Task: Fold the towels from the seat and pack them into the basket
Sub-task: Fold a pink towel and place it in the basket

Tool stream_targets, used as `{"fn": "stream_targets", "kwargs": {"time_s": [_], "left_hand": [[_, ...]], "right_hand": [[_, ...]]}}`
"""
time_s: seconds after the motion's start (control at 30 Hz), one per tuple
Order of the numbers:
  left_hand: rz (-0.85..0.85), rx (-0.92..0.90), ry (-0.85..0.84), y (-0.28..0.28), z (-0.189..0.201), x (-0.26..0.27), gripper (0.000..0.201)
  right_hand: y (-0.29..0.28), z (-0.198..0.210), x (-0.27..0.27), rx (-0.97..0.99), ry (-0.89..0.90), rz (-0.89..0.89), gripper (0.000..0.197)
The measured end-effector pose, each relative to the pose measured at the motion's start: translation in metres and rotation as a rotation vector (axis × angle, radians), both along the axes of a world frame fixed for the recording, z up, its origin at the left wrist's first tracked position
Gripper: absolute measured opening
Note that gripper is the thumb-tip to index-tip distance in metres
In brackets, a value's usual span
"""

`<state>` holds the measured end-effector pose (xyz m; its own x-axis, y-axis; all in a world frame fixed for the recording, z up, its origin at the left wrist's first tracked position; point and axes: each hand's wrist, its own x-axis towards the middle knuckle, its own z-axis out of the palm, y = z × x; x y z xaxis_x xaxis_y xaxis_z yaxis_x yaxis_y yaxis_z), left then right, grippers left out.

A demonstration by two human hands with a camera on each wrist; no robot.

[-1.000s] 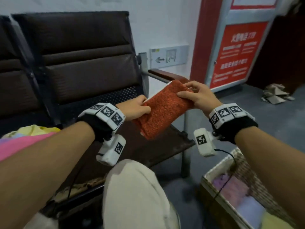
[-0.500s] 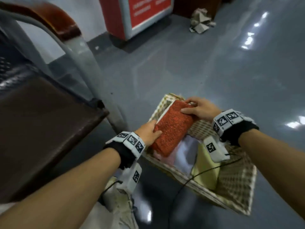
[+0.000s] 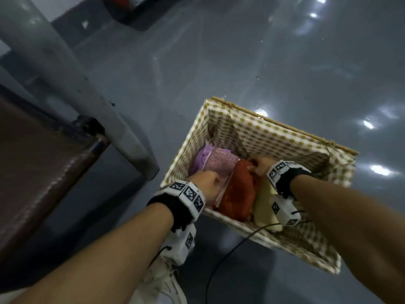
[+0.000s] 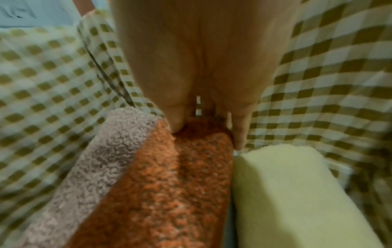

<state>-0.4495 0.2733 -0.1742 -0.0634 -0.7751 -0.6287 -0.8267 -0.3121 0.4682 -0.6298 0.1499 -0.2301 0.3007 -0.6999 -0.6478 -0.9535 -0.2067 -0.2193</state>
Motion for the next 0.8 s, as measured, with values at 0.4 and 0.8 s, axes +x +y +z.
{"fn": "stream_targets", "kwargs": {"time_s": [0.4,0.8], "left_hand": [[0.478,-0.518,-0.002,0.092,0.167,0.140,0.013],[1.108,-0.840,-0.086,0.334,0.290,0.295,0.017]], "right_hand": [[0.043,0.162,0.161,-0.226,-0.258,0.441,0.022],[0.265,0.332,0.409,-0.356,-0.533,1.084,0.019]]}}
